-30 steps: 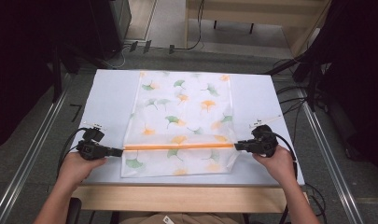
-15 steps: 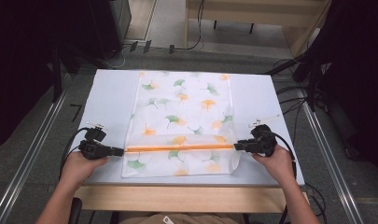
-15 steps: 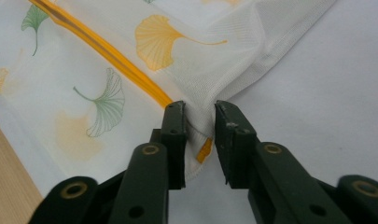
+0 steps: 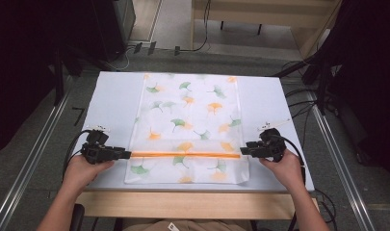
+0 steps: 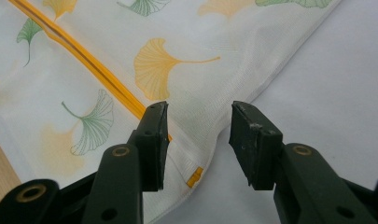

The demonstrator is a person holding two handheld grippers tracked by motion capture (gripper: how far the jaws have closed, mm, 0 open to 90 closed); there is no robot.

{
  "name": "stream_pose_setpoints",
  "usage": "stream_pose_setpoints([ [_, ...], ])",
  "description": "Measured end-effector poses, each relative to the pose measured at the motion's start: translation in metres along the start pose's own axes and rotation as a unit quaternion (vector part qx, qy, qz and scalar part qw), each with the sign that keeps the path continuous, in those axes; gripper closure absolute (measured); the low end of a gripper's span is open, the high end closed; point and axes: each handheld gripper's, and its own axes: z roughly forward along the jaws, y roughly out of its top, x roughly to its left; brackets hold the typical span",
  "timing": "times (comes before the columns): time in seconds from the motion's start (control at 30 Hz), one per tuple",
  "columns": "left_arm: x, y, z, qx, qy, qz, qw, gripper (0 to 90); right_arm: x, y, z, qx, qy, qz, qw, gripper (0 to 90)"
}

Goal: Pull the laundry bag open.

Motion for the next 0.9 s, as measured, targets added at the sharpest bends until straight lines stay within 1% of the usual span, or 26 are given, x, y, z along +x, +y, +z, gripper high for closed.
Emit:
stream_pose_setpoints([
  [0.13,0.003,0.003,-0.002,-0.021,0.009,0.003,0.9997,46.1,-0.001,0.0,0.0,-0.005,-0.001,0.002,1.0,54.9],
  [0.2,0.004,0.003,-0.003,-0.022,0.011,0.006,0.9997,43.3,-0.002,0.0,-0.001,-0.009,-0.002,0.002,1.0,52.5],
  [0.27,0.005,0.004,-0.003,-0.023,0.013,0.009,0.9996,43.1,-0.004,0.0,-0.002,-0.015,-0.006,-0.001,0.9999,50.3],
  [0.3,0.005,0.004,-0.003,-0.025,0.018,0.009,0.9995,42.6,-0.005,0.0,-0.003,-0.021,-0.008,-0.001,0.9998,49.8],
  [0.33,0.006,0.004,-0.004,-0.029,0.022,0.012,0.9993,41.9,-0.005,-0.001,-0.004,-0.03,-0.019,0.002,0.9994,47.6],
  [0.37,0.006,0.004,-0.004,-0.035,0.024,0.012,0.999,40.5,-0.006,-0.001,-0.005,-0.037,-0.025,-0.001,0.999,46.8],
  [0.43,0.008,0.004,-0.006,-0.042,0.031,0.014,0.9985,38.4,-0.009,-0.002,-0.008,-0.046,-0.026,0.001,0.9986,46.0],
  [0.47,0.009,0.004,-0.007,-0.043,0.036,0.016,0.9983,37.9,-0.01,-0.003,-0.01,-0.05,-0.028,0.003,0.9984,44.9],
  [0.53,0.012,0.003,-0.008,-0.047,0.04,0.013,0.998,37.2,-0.013,-0.004,-0.012,-0.059,-0.033,0.008,0.9977,42.7],
  [0.57,0.013,0.004,-0.008,-0.048,0.041,0.012,0.998,37.0,-0.016,-0.005,-0.013,-0.063,-0.035,0.006,0.9974,41.9],
  [0.63,0.014,0.003,-0.01,-0.051,0.047,0.013,0.9975,36.9,-0.018,-0.007,-0.016,-0.068,-0.036,0.01,0.9969,39.6],
  [0.7,0.016,0.003,-0.011,-0.056,0.058,0.014,0.9967,37.2,-0.02,-0.008,-0.017,-0.081,-0.046,0.011,0.9956,36.1],
  [0.77,0.019,0.003,-0.013,-0.063,0.062,0.015,0.9959,37.2,-0.023,-0.01,-0.018,-0.085,-0.05,0.014,0.995,33.9],
  [0.9,0.025,0.003,-0.017,-0.072,0.067,0.006,0.9951,36.6,-0.029,-0.014,-0.018,-0.089,-0.062,0.022,0.9939,30.5],
])
